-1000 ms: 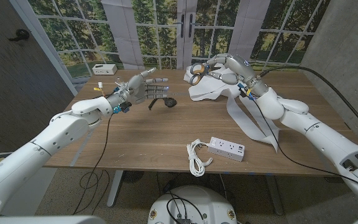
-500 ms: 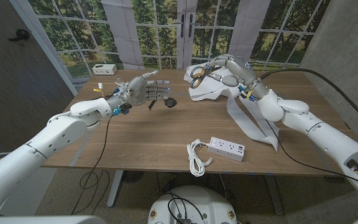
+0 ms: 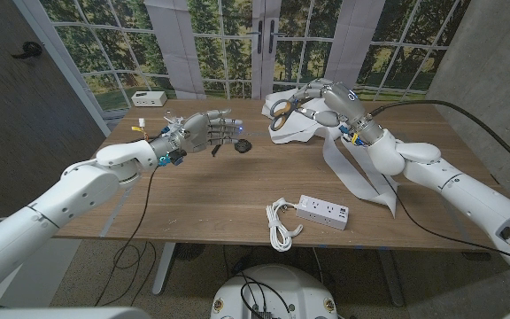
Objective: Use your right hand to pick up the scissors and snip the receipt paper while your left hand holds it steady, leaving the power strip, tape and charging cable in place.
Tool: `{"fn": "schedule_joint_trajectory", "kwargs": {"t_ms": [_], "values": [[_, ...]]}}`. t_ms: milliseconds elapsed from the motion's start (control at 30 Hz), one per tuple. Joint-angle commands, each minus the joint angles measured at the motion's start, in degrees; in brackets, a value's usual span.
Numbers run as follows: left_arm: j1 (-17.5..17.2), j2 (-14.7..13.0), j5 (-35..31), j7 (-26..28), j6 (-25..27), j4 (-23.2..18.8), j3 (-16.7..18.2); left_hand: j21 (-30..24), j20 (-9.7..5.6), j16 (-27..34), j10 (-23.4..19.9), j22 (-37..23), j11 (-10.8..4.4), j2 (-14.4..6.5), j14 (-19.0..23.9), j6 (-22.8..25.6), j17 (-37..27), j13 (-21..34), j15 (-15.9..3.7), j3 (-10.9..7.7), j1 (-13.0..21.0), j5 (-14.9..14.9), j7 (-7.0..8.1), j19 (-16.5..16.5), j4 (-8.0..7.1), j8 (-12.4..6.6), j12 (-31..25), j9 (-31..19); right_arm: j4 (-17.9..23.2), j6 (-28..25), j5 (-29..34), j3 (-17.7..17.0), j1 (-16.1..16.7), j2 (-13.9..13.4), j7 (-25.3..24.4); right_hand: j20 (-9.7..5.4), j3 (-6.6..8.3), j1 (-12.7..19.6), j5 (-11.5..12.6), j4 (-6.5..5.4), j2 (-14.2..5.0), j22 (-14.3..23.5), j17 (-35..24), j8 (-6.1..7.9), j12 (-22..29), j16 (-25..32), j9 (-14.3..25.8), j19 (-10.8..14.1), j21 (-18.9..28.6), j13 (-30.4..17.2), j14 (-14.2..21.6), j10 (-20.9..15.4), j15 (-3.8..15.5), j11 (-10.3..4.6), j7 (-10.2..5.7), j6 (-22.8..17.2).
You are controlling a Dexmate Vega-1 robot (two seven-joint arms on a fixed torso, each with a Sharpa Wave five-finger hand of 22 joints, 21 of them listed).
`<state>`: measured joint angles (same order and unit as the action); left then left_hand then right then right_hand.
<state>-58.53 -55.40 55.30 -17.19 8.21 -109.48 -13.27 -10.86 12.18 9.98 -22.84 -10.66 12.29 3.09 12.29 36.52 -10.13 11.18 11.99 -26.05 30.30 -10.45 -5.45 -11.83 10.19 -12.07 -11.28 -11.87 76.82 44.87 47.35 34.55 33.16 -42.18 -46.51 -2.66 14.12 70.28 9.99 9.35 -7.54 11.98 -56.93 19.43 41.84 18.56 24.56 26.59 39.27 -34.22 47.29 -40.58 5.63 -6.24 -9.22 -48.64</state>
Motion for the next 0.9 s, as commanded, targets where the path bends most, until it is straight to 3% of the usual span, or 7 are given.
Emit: {"fn": "schedule_joint_trajectory", "kwargs": {"t_ms": [33, 133, 433, 733, 900], "values": [[0.6, -0.7, 1.6, -2.9, 0.9, 0.0, -0.2, -0.3, 0.14, 0.1, 0.2, 0.0, 0.17, 2.6, -2.0, 0.0, -0.1, 0.0, 0.23, 1.04, 1.0, -0.4, -1.18, 0.8, -0.66, 0.13, -0.4, 0.2, 1.8, -1.4, 3.2, 1.4, 0.0, -1.6, -3.5, -3.47, 0.70, 0.4, 0.2, -0.96, -0.68, 0.0, -0.2, -0.14, 0.3, -0.4, 0.1, -0.1, 0.7, -2.2, 0.6, -5.0, 8.01, -4.51, -1.41, -2.3], [1.1, -0.7, 1.8, -4.8, 0.7, 0.7, -0.6, -0.2, 0.15, 0.1, 3.0, 0.0, 0.06, 2.5, -3.4, 0.6, -0.1, -0.1, 0.29, 1.44, 2.9, -1.2, -2.05, 1.9, -0.93, 0.14, 0.2, 0.4, 1.8, -1.6, 4.2, 1.9, -0.3, -1.7, -4.7, -3.51, 0.62, 0.4, 0.2, -0.96, -0.64, 0.0, -0.3, -0.18, 0.3, -0.4, 0.0, -0.2, 0.8, -2.2, 0.8, -5.0, 8.04, -4.46, -1.40, -2.3], [0.9, -0.7, 2.4, -6.3, 0.2, 0.7, -0.6, 0.0, 0.17, 0.0, 9.8, 0.0, 0.24, 0.6, -8.2, 0.9, -0.1, -0.1, 0.43, 2.20, 6.8, -0.8, -2.25, 5.3, -1.46, 0.30, 0.5, 0.5, 1.5, -3.0, 7.4, 3.7, -1.6, -1.7, -8.9, -3.50, 0.48, 0.5, 0.2, -0.92, -0.60, -0.1, -0.6, -0.22, 0.2, -0.7, -0.2, -0.4, 1.4, -2.3, 1.0, -5.1, 8.05, -4.39, -1.35, -2.5], [1.4, -0.3, 3.4, -7.3, 0.7, 1.2, -0.9, -0.2, 0.15, 0.1, 10.9, 0.0, 0.08, -0.4, -10.0, 4.2, -0.1, -0.1, 0.40, 2.42, 8.4, -1.1, -1.71, 6.2, -1.50, -0.88, 0.0, 0.3, 1.7, -3.9, 9.0, 5.6, -2.7, -2.4, -10.6, -3.66, 0.40, 0.7, 0.1, -0.94, -0.75, -0.1, -0.7, -0.29, 0.0, -1.3, -0.2, -1.0, 1.9, -2.4, 0.8, -4.8, 8.04, -4.51, -1.32, -2.3], [2.8, 0.0, 3.1, -9.2, 1.2, 2.2, -2.0, -0.2, 0.16, 0.2, 10.3, 0.0, 0.00, -0.6, -10.1, 4.9, -0.1, -0.1, 0.38, 2.59, 8.6, -1.1, -2.47, 6.4, -1.61, -0.95, -0.3, 0.3, 2.1, -4.9, 10.6, 6.5, -3.3, -2.8, -11.7, -3.54, 0.26, 0.8, 0.1, -0.94, -0.78, -0.2, -0.9, -0.43, -0.2, -1.6, -0.3, -1.4, 2.3, -2.3, 0.8, -4.7, 8.04, -4.03, -1.20, -2.2]]}}
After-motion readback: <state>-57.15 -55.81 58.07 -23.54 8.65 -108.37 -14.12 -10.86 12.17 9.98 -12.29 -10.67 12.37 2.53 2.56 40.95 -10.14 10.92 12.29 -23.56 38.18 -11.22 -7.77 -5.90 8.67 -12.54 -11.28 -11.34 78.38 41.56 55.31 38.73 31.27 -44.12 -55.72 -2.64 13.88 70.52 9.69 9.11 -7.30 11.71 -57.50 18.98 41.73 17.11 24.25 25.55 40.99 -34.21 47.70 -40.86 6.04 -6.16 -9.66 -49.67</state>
